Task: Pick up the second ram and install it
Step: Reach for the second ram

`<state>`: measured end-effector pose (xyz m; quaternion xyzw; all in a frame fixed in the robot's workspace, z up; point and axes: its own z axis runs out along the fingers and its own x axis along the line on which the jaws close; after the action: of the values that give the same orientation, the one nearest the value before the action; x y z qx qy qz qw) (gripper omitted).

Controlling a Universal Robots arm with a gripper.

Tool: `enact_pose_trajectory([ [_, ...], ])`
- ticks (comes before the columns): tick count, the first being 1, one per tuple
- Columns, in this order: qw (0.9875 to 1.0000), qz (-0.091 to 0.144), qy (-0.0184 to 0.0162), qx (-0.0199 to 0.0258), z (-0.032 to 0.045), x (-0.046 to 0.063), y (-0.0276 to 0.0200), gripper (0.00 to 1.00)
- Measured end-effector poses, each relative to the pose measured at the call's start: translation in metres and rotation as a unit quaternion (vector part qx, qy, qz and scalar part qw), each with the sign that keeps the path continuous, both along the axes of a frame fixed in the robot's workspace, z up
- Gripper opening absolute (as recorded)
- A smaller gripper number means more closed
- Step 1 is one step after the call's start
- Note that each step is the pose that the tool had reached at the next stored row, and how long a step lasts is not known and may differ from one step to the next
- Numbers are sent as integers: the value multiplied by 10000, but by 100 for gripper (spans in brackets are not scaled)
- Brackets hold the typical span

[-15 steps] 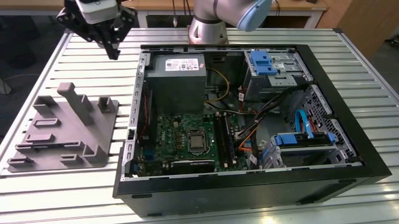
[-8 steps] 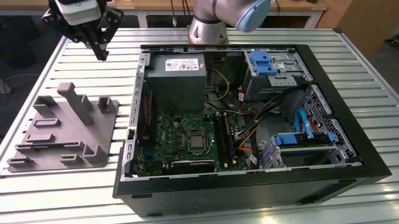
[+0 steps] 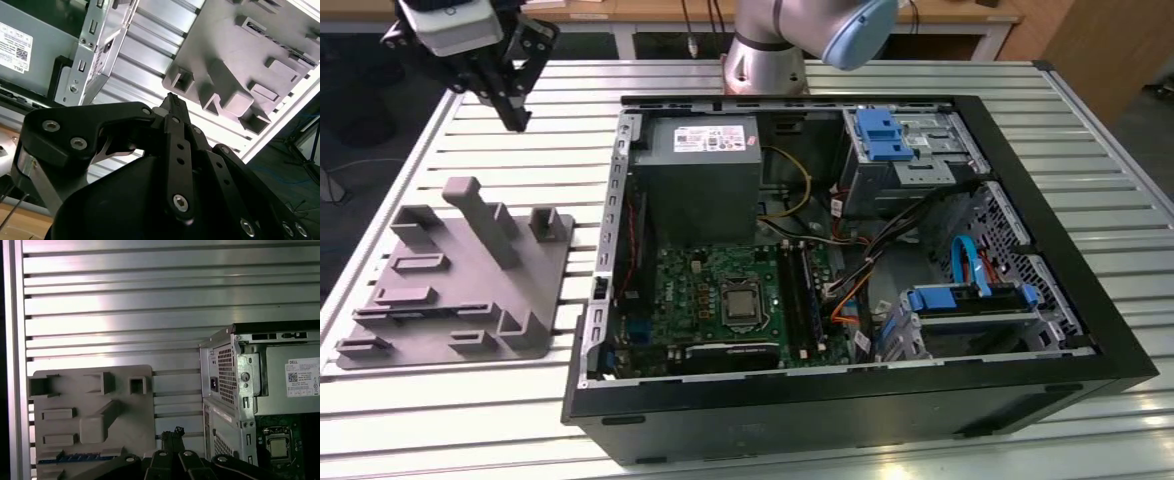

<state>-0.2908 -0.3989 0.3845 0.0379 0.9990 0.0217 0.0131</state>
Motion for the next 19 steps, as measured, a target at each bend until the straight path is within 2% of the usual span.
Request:
enact_pose_trajectory([
  [13, 10000, 0, 0, 0, -33, -332, -4, 10],
  [19, 10000, 0, 0, 0, -54, -591, -5, 10],
])
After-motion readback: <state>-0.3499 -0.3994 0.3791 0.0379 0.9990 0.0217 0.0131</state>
